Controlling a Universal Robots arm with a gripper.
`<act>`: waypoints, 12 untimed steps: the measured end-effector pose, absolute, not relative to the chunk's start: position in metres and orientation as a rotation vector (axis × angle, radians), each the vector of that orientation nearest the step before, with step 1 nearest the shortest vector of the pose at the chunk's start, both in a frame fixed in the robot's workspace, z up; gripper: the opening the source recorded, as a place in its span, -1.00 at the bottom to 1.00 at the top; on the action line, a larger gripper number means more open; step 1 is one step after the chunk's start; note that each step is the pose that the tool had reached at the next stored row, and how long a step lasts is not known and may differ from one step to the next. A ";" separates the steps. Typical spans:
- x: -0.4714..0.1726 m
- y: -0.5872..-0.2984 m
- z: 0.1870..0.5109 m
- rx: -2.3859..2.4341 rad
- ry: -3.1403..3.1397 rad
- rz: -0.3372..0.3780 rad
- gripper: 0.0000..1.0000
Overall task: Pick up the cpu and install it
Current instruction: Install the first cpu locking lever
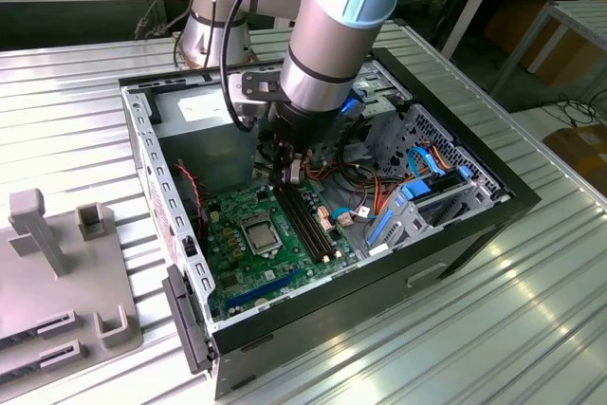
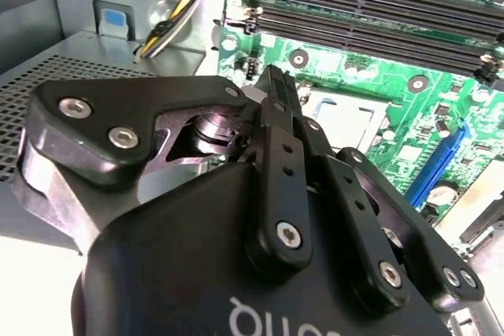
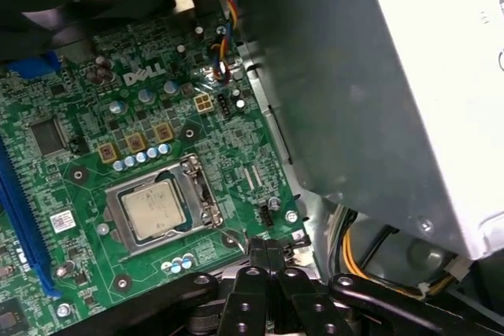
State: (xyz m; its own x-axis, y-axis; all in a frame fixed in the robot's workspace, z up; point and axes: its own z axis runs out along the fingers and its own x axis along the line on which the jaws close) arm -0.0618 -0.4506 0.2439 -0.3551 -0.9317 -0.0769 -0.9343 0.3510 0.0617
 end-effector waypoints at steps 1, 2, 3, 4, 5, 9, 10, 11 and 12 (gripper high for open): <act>-0.062 -0.452 0.244 -1.768 2.559 0.147 -0.79; -0.062 -0.453 0.244 -1.768 2.559 0.147 -0.79; -0.062 -0.454 0.244 -1.768 2.558 0.147 -0.79; -0.062 -0.455 0.244 -1.769 2.558 0.147 -0.79; -0.062 -0.456 0.244 -1.769 2.558 0.147 -0.79; -0.063 -0.456 0.244 -1.787 2.546 0.148 -0.79; -0.063 -0.456 0.244 -1.797 2.540 0.148 -0.79; -0.063 -0.456 0.244 -1.806 2.533 0.148 -0.79; -0.064 -0.456 0.244 -1.820 2.524 0.148 -0.79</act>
State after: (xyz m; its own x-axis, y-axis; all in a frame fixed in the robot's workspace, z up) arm -0.0640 -0.4564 0.2440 -0.3172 -0.9452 -0.0769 -0.9477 0.3130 0.0617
